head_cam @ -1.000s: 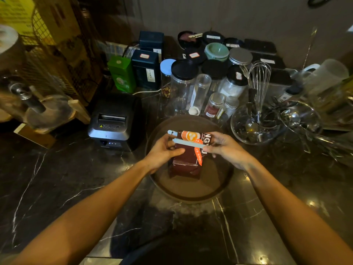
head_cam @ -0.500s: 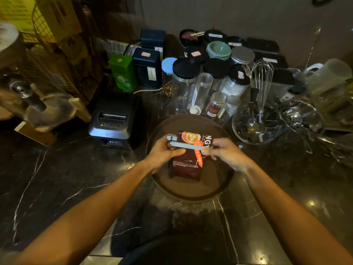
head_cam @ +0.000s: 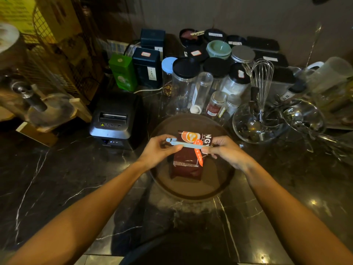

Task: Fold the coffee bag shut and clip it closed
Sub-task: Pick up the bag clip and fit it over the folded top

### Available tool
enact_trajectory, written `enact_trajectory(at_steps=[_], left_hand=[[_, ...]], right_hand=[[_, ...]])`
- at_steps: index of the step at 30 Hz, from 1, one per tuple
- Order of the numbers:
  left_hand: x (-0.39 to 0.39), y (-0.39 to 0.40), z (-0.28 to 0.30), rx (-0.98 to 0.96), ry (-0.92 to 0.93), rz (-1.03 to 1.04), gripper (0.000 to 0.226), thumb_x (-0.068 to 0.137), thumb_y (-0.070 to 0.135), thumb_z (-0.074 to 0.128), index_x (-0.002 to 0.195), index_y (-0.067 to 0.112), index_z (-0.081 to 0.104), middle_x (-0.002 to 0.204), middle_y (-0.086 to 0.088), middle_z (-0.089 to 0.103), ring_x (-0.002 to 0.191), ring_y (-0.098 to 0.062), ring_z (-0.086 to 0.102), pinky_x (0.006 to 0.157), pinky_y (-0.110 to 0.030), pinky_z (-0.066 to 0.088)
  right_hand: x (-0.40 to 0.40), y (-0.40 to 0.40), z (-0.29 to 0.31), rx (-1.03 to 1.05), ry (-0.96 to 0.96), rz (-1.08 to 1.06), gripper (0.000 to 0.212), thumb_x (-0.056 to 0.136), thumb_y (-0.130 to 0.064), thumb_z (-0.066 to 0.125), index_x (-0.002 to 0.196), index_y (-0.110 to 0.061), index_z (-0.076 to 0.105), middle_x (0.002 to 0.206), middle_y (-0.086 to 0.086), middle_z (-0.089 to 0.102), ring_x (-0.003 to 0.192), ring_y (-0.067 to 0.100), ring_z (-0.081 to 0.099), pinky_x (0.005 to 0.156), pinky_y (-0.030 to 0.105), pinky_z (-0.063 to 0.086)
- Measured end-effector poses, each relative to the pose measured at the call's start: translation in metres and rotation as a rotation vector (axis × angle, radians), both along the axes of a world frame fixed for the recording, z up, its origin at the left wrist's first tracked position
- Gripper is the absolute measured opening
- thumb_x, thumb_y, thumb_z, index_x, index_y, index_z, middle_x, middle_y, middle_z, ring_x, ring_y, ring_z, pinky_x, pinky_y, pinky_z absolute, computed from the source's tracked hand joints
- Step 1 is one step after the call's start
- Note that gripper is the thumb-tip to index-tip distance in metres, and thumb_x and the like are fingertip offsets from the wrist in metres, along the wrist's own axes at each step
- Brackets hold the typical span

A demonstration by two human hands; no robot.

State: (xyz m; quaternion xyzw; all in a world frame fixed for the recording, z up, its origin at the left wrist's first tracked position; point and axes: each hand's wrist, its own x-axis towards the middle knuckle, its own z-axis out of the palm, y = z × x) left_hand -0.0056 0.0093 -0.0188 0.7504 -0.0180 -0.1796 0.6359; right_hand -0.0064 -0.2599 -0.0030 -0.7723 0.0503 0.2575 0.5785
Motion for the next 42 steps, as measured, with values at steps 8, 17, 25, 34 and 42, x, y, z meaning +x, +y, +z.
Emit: enact_trajectory(at_steps=[8, 17, 25, 34, 42], left_hand=[[-0.001, 0.003, 0.001, -0.021, 0.035, 0.022, 0.023, 0.087, 0.022, 0.076, 0.108, 0.013, 0.075, 0.102, 0.000, 0.080, 0.097, -0.012, 0.077, 0.080, -0.027, 0.063], [-0.001, 0.004, -0.006, 0.023, 0.033, 0.069, 0.028, 0.087, 0.028, 0.076, 0.109, 0.010, 0.078, 0.098, -0.001, 0.082, 0.095, -0.013, 0.078, 0.082, -0.034, 0.064], [-0.001, -0.002, -0.003, 0.070, 0.056, 0.140, 0.021, 0.084, 0.025, 0.079, 0.103, 0.014, 0.080, 0.092, 0.004, 0.081, 0.088, -0.010, 0.078, 0.081, -0.035, 0.065], [-0.002, -0.006, -0.001, 0.112, 0.041, 0.168, 0.021, 0.088, 0.026, 0.077, 0.105, 0.015, 0.079, 0.100, -0.002, 0.081, 0.094, -0.013, 0.077, 0.084, -0.038, 0.064], [-0.009, -0.009, -0.002, -0.014, 0.048, 0.098, 0.028, 0.089, 0.013, 0.075, 0.111, 0.002, 0.062, 0.110, -0.008, 0.075, 0.103, -0.019, 0.076, 0.076, -0.032, 0.065]], right_hand=[[0.000, 0.000, -0.001, -0.035, 0.001, -0.004, 0.008, 0.089, -0.016, 0.078, 0.097, -0.015, 0.081, 0.095, 0.008, 0.082, 0.056, 0.007, 0.047, 0.059, 0.020, 0.043], [0.001, 0.000, -0.005, -0.077, -0.033, 0.000, 0.010, 0.089, -0.017, 0.079, 0.094, -0.009, 0.080, 0.094, 0.022, 0.078, 0.063, 0.017, 0.049, 0.061, 0.021, 0.042], [0.003, 0.002, -0.008, -0.105, -0.052, -0.013, 0.015, 0.088, -0.017, 0.079, 0.099, -0.008, 0.080, 0.099, 0.018, 0.080, 0.061, 0.009, 0.050, 0.061, 0.024, 0.042], [0.000, 0.007, -0.001, -0.094, -0.062, -0.037, 0.007, 0.091, -0.015, 0.076, 0.092, -0.022, 0.079, 0.080, -0.004, 0.080, 0.060, 0.008, 0.050, 0.059, 0.023, 0.042], [-0.004, 0.015, 0.003, -0.093, -0.149, -0.133, 0.004, 0.091, -0.015, 0.076, 0.093, -0.012, 0.076, 0.080, 0.000, 0.072, 0.059, 0.004, 0.052, 0.054, 0.022, 0.044]])
